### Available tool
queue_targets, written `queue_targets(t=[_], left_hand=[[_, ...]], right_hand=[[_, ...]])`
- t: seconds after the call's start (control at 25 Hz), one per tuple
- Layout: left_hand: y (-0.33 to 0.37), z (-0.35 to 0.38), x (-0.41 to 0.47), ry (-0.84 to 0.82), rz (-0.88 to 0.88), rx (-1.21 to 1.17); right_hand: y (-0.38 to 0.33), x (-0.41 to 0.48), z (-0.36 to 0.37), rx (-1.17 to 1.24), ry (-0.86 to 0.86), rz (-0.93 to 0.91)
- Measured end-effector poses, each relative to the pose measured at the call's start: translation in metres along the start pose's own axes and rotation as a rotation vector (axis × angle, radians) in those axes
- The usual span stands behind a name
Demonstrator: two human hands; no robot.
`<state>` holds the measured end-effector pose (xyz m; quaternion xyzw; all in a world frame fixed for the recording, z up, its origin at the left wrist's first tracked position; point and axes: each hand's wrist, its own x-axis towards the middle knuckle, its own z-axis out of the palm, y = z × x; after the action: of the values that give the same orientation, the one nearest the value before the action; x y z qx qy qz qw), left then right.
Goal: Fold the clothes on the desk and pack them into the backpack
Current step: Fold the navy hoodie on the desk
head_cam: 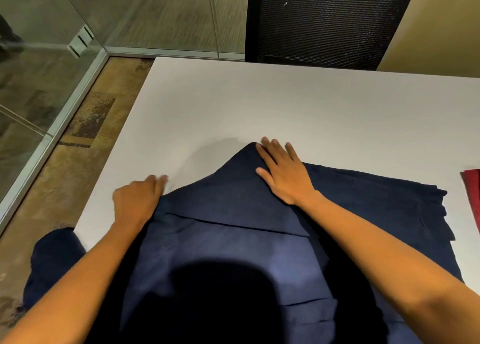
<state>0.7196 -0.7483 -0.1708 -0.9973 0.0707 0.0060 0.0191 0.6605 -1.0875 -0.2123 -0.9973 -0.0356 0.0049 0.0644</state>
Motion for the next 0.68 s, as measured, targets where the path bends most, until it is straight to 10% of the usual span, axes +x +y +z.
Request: queue_targets(t=[0.2,0.44,0.68], left_hand=[[0.03,-0.003,0.004,0.29,0.034,-0.029],[0.165,0.014,-0.021,-0.008,0.677,-0.222],[0.168,0.039,-0.002,-0.035,0.648,-0.138]], right_hand=[[-0.013,-0.025,-0.016,0.197,0.155,0.216],[0.006,-0.102,-0.006,0.097,0.084,0.175],[0.129,-0.149,-0.021,-0.109,-0.029,0.196]])
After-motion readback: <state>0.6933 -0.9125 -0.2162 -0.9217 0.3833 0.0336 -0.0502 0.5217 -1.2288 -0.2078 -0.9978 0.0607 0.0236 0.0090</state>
